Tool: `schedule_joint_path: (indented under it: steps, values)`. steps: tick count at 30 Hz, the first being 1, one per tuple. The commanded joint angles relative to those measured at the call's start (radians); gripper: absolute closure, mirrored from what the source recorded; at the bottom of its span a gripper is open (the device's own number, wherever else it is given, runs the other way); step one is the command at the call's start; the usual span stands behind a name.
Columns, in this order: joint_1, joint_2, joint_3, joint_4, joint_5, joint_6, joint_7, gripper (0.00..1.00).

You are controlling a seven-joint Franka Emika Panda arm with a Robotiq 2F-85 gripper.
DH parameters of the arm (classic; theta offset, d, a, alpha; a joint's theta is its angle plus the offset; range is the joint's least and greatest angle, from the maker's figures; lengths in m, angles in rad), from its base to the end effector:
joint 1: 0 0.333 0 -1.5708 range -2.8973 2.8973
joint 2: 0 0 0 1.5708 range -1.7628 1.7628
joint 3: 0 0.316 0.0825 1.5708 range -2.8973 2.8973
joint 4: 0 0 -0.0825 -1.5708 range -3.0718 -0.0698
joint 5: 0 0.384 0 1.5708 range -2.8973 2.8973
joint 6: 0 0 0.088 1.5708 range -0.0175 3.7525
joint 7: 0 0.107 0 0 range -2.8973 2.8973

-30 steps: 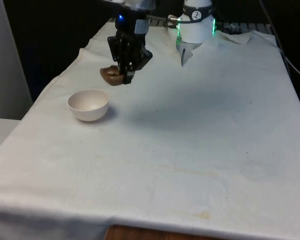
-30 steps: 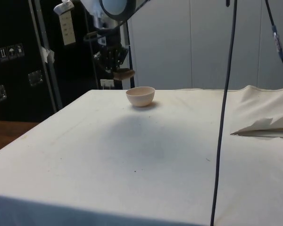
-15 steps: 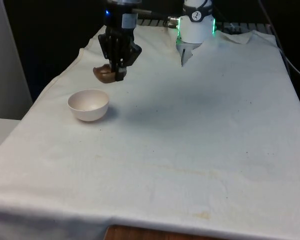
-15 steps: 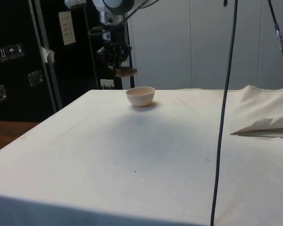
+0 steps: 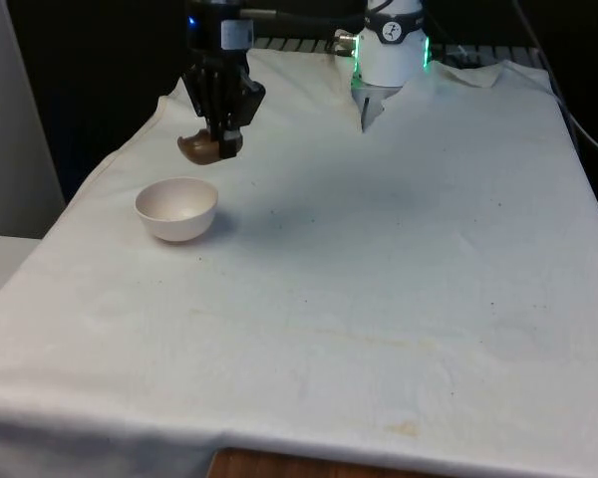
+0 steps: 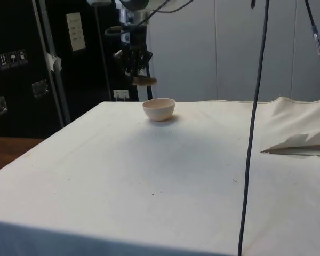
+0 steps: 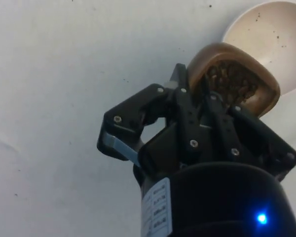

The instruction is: Pour the coffee beans from the cup into the bowl.

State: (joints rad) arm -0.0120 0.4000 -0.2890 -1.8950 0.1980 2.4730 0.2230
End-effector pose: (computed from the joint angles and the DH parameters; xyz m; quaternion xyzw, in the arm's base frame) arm 0.6215 -0.1804 0.3194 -0.9452 0.3105 -0.1000 0.0105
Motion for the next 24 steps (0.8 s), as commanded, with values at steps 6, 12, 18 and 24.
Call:
schedule_joint_path:
  steps: [6,12,18,24]
  values:
    - [-0.012,-0.008,0.001,-0.007,0.086,0.000,-0.069,0.99]
    - [-0.007,0.000,-0.022,-0.002,0.153,-0.006,-0.124,0.99]
    - [-0.020,-0.006,-0.026,-0.003,0.233,-0.024,-0.191,0.99]
    - [-0.022,-0.004,-0.039,-0.001,0.300,-0.039,-0.244,0.99]
